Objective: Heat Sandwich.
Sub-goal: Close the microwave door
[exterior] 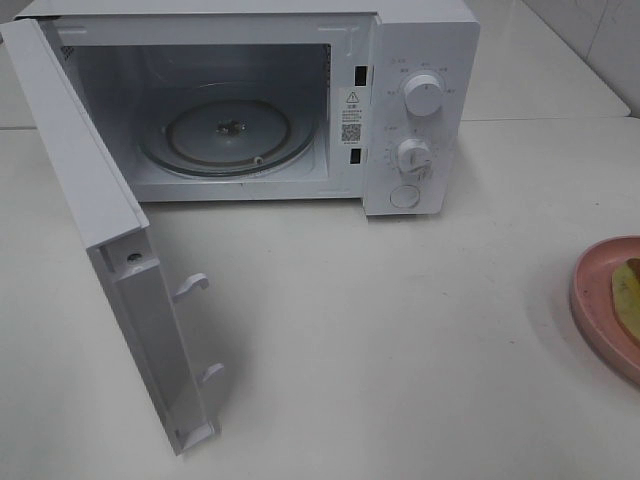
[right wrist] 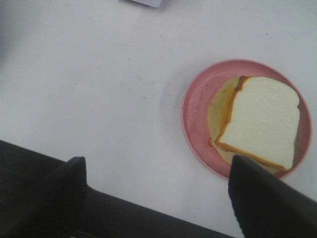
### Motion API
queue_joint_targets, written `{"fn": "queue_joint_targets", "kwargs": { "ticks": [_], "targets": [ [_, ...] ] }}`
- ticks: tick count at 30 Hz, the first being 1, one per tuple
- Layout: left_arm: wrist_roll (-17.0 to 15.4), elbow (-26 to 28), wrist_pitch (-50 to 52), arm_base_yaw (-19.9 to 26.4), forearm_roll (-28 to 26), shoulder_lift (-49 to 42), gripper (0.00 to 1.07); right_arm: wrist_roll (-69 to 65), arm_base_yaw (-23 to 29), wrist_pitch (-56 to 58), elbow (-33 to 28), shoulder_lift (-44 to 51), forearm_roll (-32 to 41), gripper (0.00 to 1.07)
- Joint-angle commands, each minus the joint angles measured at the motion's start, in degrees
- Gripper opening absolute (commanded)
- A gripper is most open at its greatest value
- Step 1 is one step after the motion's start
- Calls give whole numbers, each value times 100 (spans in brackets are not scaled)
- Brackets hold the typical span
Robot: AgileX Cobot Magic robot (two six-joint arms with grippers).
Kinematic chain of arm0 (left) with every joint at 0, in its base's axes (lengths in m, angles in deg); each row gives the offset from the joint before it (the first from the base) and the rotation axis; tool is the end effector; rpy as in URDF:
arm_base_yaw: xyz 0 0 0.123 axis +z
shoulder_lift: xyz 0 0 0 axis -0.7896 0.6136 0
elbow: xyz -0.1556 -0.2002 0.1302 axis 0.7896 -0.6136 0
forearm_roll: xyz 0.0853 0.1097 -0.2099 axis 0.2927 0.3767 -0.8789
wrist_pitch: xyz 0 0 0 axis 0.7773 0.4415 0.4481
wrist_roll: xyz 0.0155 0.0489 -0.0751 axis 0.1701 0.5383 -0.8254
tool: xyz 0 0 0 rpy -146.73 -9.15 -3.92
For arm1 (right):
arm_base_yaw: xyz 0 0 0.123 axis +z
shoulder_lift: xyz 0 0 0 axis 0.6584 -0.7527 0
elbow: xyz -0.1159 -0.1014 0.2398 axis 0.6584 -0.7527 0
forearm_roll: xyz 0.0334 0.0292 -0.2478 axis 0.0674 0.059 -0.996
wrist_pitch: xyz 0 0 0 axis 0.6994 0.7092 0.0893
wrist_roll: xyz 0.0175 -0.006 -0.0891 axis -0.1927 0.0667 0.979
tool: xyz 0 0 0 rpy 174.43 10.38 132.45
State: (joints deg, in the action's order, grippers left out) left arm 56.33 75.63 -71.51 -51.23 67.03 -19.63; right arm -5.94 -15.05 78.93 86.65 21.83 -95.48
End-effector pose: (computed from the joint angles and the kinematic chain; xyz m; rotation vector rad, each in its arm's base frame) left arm -0.0044 -0.0041 0.2786 0.0297 2.0185 -0.0226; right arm 0.0535 0.0103 0.3456 -0.3665 2.3130 0.0780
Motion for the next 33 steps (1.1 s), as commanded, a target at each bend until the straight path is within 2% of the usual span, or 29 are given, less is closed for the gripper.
{"fn": "queue_joint_targets", "kwargs": {
  "ticks": [1,2,6,14,22,26,33],
  "targets": [
    [-11,-23,29,-6,-6,-132,98,344,-539,-74,-264,447,264,76],
    [-11,-23,29,-6,-6,-132,98,344,-539,-74,-264,447,264,76],
    [-11,-23,29,-6,-6,-132,98,447,-1146,-321,-636,1123,676,76],
    [-11,-23,29,-6,-6,-132,98,516,-1851,-544,-1209,1925,762,77],
    [-11,-23,29,-6,-6,-132,98,539,-1948,-934,-1742,2441,854,76],
    [-11,-23,29,-6,-6,-132,98,550,-1954,-934,-1742,2710,865,76],
    [-11,-23,29,-6,-6,-120,98,596,-2275,-934,-1742,2945,894,76]
  ]
}}
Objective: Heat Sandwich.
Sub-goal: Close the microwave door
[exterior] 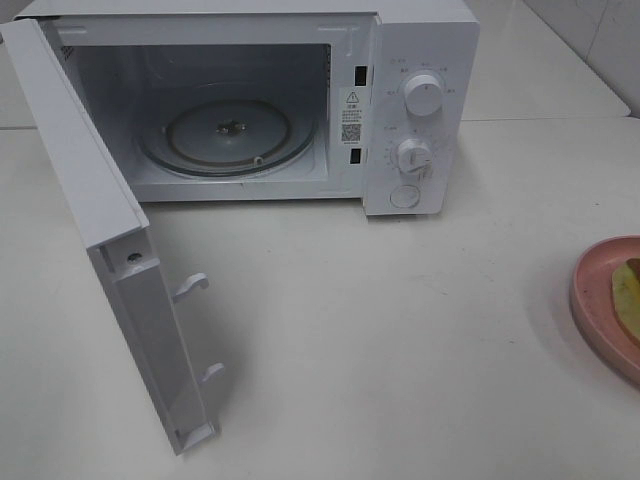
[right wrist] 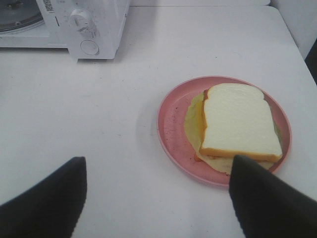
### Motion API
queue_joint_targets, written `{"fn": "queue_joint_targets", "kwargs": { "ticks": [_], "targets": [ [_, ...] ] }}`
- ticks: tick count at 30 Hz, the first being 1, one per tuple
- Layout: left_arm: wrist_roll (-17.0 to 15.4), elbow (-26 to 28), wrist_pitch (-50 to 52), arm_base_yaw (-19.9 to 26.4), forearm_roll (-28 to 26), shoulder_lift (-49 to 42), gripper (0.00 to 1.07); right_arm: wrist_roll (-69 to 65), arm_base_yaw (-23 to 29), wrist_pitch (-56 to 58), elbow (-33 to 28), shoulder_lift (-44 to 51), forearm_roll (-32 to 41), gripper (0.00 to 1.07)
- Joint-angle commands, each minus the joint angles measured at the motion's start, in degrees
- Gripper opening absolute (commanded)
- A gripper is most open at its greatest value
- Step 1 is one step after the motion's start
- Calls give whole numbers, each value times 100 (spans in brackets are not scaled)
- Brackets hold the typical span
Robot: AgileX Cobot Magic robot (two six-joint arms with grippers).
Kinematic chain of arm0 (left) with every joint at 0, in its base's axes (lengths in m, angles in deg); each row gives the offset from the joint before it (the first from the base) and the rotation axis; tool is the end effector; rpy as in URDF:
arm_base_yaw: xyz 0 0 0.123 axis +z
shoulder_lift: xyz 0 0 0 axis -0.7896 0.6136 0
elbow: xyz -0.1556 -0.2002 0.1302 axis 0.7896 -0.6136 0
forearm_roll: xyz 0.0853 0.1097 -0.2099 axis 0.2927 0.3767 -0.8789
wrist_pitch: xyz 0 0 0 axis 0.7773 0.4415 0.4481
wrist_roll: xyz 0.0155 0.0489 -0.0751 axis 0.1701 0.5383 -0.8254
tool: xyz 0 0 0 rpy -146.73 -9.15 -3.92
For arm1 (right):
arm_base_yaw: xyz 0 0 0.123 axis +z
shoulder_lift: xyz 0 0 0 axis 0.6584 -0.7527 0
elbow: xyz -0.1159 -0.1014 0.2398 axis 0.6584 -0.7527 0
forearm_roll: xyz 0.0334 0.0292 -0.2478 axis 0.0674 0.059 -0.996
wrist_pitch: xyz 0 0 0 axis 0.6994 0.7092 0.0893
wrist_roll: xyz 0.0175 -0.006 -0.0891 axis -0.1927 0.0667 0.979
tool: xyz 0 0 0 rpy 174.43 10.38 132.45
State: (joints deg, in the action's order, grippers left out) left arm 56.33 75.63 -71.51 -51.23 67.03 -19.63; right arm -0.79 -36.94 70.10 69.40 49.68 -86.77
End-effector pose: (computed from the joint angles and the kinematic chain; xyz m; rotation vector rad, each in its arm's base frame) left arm -0.0044 -0.0041 0.2786 0.0297 2.0185 -0.0226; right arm -0.0054 -0.0017 0.2805 -0.0253 2.0187 0.0572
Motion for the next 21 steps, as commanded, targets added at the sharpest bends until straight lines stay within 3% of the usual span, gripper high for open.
{"fn": "queue_joint_targets", "kwargs": {
  "ticks": [1,21],
  "targets": [
    [-11,-23,29,-6,-6,-126,98,97,-86,-52,-17,160,34,76],
    [-11,-23,29,-6,-6,-126,98,92,-86,-52,-17,160,34,76]
  ]
}}
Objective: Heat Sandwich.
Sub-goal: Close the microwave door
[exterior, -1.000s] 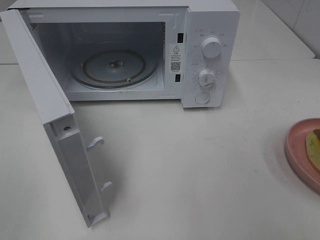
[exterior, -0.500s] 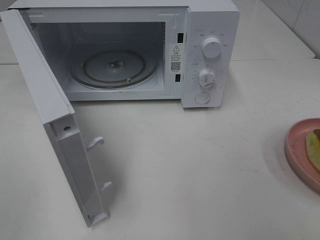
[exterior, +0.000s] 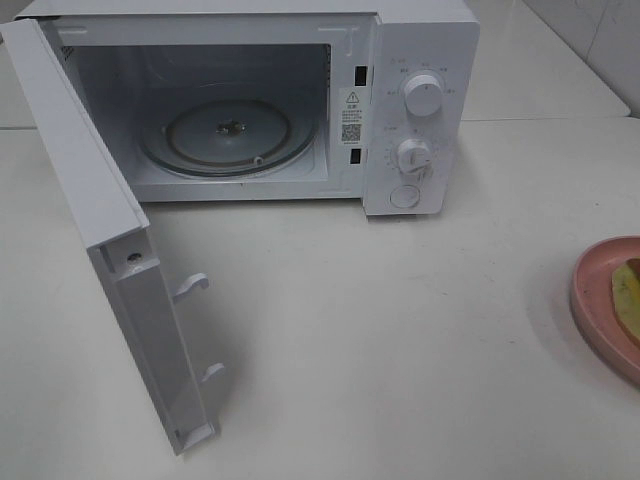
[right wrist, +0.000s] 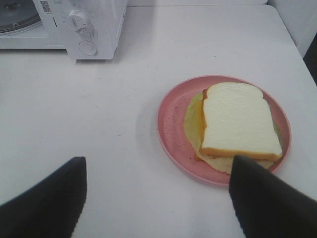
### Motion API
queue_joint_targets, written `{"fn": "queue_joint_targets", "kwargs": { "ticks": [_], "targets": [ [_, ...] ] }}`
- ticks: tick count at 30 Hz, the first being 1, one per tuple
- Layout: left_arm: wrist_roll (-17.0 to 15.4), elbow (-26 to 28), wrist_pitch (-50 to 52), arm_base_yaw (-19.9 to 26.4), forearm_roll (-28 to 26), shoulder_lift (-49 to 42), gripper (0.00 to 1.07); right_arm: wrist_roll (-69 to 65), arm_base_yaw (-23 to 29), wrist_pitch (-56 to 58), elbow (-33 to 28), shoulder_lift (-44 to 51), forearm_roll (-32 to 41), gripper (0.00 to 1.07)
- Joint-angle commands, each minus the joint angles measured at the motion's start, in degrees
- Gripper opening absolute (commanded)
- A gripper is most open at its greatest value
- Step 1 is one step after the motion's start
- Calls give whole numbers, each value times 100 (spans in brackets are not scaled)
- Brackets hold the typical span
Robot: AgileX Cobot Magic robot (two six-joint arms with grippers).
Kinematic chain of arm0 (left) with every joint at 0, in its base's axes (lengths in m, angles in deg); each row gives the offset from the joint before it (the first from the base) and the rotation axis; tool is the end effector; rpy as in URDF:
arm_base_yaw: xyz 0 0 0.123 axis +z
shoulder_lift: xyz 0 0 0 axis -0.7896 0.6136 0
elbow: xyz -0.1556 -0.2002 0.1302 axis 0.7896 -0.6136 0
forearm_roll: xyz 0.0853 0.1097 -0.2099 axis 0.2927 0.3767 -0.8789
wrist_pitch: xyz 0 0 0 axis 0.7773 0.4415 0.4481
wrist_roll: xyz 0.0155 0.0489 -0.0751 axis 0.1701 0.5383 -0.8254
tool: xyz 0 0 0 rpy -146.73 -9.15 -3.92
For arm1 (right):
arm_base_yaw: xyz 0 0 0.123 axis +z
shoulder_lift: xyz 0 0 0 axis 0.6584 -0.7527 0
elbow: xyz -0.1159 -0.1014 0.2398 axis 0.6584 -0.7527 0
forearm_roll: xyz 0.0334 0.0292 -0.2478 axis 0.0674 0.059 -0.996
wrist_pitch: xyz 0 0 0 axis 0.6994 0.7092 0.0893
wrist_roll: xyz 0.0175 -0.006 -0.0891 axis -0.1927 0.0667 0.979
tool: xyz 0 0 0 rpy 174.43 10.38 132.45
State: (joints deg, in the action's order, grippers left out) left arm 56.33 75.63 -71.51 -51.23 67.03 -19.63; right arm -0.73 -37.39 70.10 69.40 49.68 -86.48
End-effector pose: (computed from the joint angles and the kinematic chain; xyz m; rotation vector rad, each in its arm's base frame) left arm -0.0044 -0.0041 0.2786 0.0297 2.0185 -0.0226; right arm -0.0054 -0.0013 0.2805 -0.0187 2.0188 0.0575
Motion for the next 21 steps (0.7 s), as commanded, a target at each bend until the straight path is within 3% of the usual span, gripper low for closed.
{"fn": "queue_joint_targets", "kwargs": {
  "ticks": [1,21],
  "targets": [
    [-11,-23,29,-6,-6,-126,98,86,-40,-52,-17,160,6,76],
    [-11,-23,29,-6,-86,-126,98,80,-40,-52,-17,160,6,76]
  ]
}}
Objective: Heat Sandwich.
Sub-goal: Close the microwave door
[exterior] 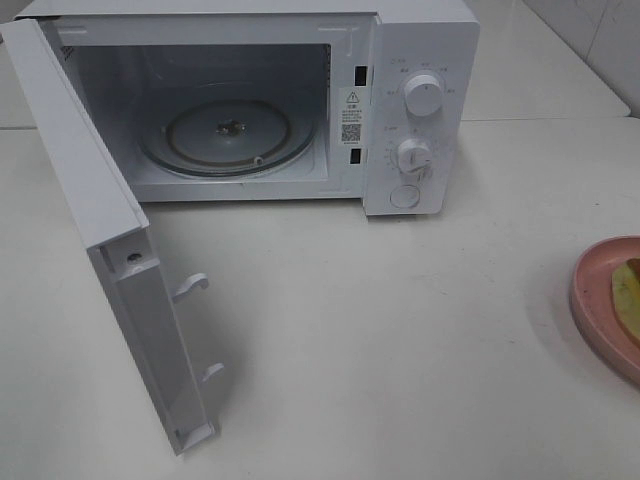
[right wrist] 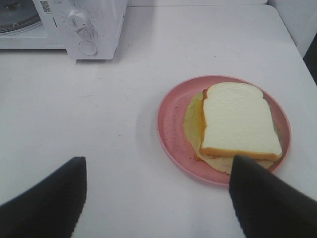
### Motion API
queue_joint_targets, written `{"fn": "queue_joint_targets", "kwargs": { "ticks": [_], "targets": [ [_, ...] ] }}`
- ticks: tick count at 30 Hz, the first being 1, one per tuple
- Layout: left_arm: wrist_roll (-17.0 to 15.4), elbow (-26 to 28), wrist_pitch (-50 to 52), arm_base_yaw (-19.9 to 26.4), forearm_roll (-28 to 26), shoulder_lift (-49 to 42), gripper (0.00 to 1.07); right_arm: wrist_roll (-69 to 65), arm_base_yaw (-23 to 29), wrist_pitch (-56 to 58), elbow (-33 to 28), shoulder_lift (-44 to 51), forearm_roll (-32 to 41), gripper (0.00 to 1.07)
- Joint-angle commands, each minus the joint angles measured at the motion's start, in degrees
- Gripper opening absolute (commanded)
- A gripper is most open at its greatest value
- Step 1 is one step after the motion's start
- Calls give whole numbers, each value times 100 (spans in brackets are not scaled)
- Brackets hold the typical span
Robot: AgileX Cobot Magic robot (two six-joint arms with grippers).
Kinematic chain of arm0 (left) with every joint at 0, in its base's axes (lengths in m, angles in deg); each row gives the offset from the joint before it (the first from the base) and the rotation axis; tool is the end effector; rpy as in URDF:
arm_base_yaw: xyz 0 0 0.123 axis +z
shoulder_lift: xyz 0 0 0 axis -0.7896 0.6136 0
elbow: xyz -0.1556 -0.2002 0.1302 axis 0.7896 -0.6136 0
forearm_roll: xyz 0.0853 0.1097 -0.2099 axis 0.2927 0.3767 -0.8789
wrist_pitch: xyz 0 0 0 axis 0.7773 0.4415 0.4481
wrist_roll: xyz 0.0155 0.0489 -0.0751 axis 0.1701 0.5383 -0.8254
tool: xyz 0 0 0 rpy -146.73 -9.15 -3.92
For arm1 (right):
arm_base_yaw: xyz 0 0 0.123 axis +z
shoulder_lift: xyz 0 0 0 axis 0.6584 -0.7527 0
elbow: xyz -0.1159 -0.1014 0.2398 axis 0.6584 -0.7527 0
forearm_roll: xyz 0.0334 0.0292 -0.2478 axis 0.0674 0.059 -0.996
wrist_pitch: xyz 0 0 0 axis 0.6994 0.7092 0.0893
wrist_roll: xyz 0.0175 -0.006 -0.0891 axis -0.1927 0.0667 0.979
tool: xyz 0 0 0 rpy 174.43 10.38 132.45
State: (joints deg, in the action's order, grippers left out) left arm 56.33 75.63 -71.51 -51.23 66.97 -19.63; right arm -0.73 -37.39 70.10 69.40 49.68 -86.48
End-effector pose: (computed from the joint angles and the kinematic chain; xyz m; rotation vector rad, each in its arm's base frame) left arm -0.0044 -0.0041 0.2786 0.0298 2.0185 -0.0238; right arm -0.0054 -0.0013 0.2805 -0.0187 2.0188 0.0575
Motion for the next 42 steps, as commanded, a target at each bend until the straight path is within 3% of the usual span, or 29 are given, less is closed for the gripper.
{"fn": "queue_joint_targets", "kwargs": {
  "ticks": [1,12,15,16,20,21,22,25,26,30,39,42],
  "targets": [
    [-11,-23,29,-6,-109,-126,98,80,-40,-52,-17,160,6,76],
    [-17,57,115,-6,-46,-120,94,80,-40,-52,-17,160,6,76],
    [-11,218,321,-6,143,34,79,86,-40,-52,-17,160,6,76],
    [-11,218,321,-6,143,34,79,86,-40,-52,-17,160,6,76],
    [-11,246,539,-6,344,521,55,80,-40,-52,-17,160,6,76],
    [-11,246,539,-6,344,521,55,80,-40,-52,-17,160,6,76],
    [-11,246,693,-6,344,716,43,80,-40,-52,-17,160,6,76],
    [-11,241,1037,-6,344,968,28,80,-40,-52,-17,160,6,76],
    [-11,241,1037,-6,344,968,28,80,-40,-52,-17,160,6,76],
    [-11,149,1839,-6,344,1404,0,80,-40,-52,-17,160,6,76],
    [-11,-476,3048,-6,344,1891,0,80,-40,-52,-17,160,6,76],
    [-11,-819,3867,-6,344,2206,0,80,-40,-52,-17,160,6,76]
  ]
}}
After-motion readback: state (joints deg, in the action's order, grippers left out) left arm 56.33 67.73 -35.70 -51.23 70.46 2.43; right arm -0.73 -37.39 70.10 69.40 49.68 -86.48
